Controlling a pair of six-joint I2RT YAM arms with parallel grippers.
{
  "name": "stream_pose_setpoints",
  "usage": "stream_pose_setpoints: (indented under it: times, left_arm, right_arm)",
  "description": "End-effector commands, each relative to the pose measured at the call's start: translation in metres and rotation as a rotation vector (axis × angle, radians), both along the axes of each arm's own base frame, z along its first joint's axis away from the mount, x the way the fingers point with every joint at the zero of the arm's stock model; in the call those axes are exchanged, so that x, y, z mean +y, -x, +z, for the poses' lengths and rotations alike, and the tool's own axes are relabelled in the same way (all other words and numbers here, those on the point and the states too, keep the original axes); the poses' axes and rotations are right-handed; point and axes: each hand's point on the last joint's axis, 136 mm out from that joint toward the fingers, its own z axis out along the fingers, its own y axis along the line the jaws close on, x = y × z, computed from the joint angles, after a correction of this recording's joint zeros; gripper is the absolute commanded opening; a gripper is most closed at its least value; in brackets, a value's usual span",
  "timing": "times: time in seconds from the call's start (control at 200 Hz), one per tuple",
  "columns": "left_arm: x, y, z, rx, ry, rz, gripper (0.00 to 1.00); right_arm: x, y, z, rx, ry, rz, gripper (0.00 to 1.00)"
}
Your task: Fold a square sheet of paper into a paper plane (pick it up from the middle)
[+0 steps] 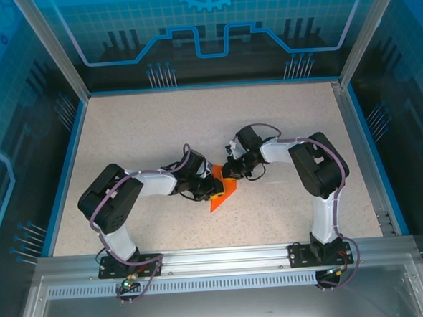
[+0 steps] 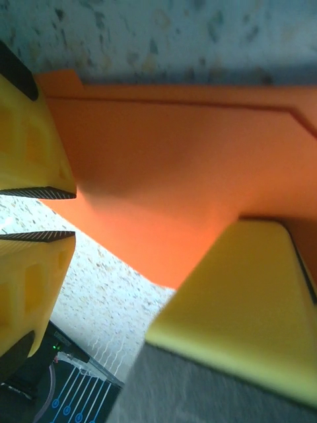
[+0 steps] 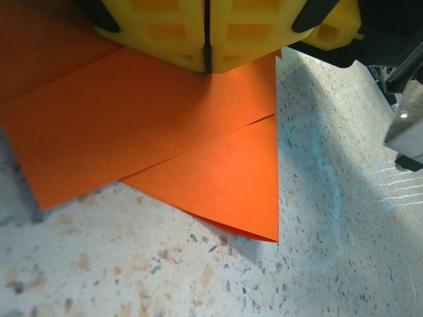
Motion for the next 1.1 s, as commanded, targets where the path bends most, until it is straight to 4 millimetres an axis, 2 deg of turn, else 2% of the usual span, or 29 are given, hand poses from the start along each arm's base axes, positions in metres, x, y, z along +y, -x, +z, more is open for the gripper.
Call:
stream_pose_setpoints:
  times: [0.0, 0.11, 0.25, 0.49, 0.67, 0.81, 0.885, 0.98, 1.095]
  left_arm:
    - [0.014, 0.019, -0.017, 0.069, -0.038, -0.001, 0.22]
    - [0.026, 0.037, -0.03, 0.111, -0.07, -0.009, 0.22]
    - [0.036, 0.055, -0.037, 0.139, -0.084, -0.036, 0.22]
    - [0.042, 0.07, -0.034, 0.145, -0.09, -0.087, 0.23]
    - [0.038, 0.059, -0.018, 0.089, -0.076, -0.082, 0.23]
    - [0.025, 0.032, 0.012, -0.004, -0.029, -0.03, 0.24]
    - [0.017, 0.024, 0.029, -0.04, 0.021, -0.023, 0.25]
    - [0.014, 0.027, 0.034, -0.037, 0.042, -0.037, 0.25]
    - [0.011, 0.039, 0.028, 0.004, 0.08, -0.085, 0.27]
  right_arm:
    - [-0.02, 0.015, -0.041, 0.062, 0.133, -0.014, 0.08]
    - [-0.02, 0.015, -0.042, 0.065, 0.136, -0.015, 0.08]
    - [-0.021, 0.015, -0.044, 0.07, 0.142, -0.017, 0.08]
    - [-0.023, 0.016, -0.046, 0.074, 0.154, -0.016, 0.07]
    - [-0.021, 0.017, -0.045, 0.074, 0.147, -0.012, 0.07]
    - [-0.021, 0.018, -0.048, 0.079, 0.153, -0.007, 0.07]
    - [-0.021, 0.018, -0.049, 0.082, 0.155, -0.006, 0.07]
    - [-0.021, 0.019, -0.05, 0.087, 0.156, -0.003, 0.07]
    - [-0.021, 0.02, -0.051, 0.088, 0.157, -0.003, 0.07]
